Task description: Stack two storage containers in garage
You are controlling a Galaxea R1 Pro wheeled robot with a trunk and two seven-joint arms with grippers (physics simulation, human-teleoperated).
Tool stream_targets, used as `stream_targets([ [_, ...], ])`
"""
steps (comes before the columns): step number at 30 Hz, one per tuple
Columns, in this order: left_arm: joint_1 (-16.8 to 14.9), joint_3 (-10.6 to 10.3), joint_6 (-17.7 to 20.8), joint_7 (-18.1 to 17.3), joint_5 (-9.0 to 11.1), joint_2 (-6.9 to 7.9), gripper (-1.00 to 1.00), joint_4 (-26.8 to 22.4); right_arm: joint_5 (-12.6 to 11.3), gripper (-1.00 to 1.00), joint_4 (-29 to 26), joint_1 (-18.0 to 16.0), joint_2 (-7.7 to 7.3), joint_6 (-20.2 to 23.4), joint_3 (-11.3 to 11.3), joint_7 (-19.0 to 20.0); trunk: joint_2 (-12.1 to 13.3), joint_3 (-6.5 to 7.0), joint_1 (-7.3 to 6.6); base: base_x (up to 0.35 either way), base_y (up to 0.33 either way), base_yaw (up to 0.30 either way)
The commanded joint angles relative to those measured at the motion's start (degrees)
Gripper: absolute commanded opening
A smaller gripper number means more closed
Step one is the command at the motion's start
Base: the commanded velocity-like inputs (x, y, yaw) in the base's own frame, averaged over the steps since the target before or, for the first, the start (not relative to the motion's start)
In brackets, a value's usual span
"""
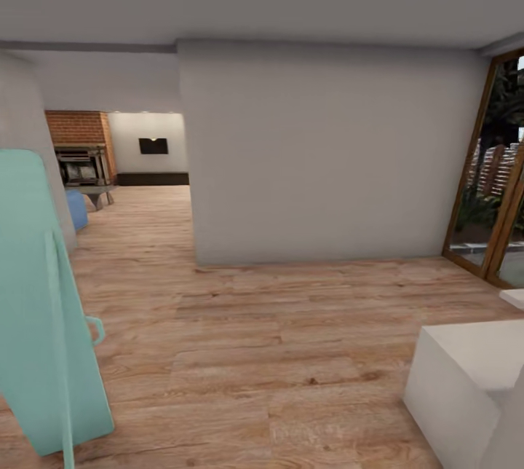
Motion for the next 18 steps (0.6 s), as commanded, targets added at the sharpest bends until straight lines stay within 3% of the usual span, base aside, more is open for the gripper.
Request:
stream_targets([
  [1,0.0,-0.5,0.2,0.1,0.5,-0.03,1.0,0.0,0.0,1.0,0.2,-0.1,0.02,-0.3,0.5,-0.3,0.0,-0.07,0.04,0.331,0.0,0.242],
  [9,0.0,-0.5,0.1,0.2,0.5,-0.06,1.0,-0.1,0.0,1.0,0.2,-0.1,0.01,-0.3,0.5,-0.3,0.0,-0.07,0.04,0.332,0.0,0.254],
  [18,0.0,-0.5,0.0,0.2,0.4,-0.06,1.0,-0.1,0.0,1.0,0.2,-0.1,0.08,-0.3,0.5,-0.3,0.0,-0.07,0.04,0.332,0.0,0.041],
])
